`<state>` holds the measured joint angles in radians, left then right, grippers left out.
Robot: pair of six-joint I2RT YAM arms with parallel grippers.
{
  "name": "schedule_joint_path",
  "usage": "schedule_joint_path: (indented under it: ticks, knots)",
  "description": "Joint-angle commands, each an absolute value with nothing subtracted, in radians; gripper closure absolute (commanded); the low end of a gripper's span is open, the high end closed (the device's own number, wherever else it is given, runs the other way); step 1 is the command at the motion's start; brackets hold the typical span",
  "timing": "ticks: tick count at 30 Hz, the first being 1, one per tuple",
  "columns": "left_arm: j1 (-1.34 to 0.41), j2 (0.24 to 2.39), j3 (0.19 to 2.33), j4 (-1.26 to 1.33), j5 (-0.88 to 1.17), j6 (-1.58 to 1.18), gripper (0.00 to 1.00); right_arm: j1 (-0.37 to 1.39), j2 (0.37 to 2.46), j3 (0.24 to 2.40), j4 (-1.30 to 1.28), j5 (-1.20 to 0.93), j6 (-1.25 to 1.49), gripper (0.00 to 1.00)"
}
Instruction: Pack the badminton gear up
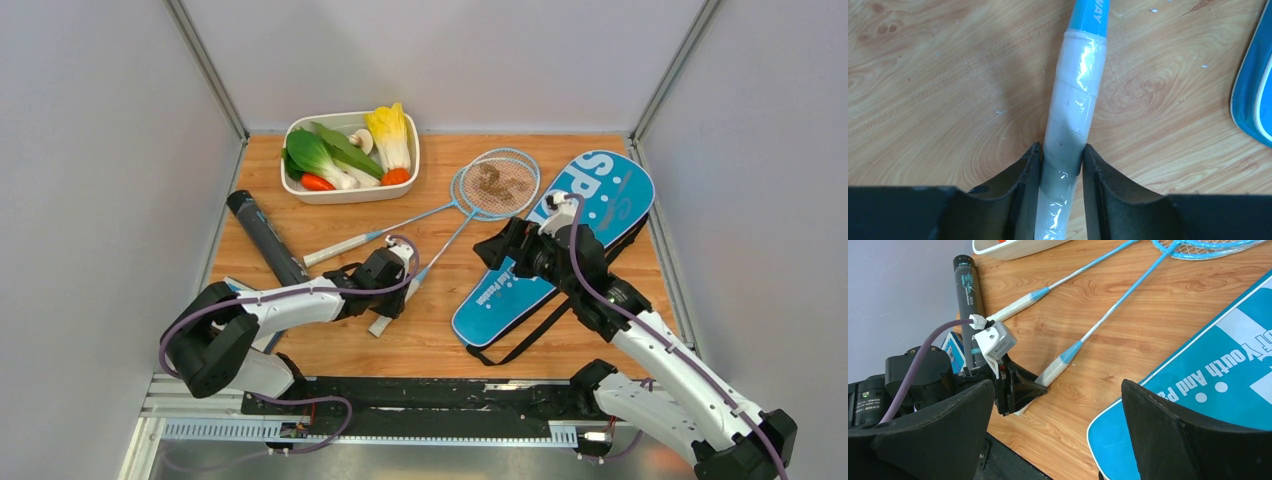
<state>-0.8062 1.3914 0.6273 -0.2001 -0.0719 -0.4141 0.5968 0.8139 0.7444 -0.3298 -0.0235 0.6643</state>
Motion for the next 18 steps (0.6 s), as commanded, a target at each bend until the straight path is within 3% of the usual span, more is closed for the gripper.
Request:
schedule_joint_path:
  ticks: [1,10,18]
  knots:
    - [-0.819,1.391,0.628,-0.184,-0.068,-0.414,0.64,0.596,0.815,0.716,-0.257,-0.066,0.682,0.0]
    - [-0.822,1.323,0.635,-0.179,-0.044,-0.451,0.99,0.595,0.853,0.601,-0.108,-0.163,0.762,0.0]
    - [-0.822,1.221,0.634,-0.121,0.037,-0.524,1.0,0.595,0.936,0.438,0.208,-0.278,0.879,0.03]
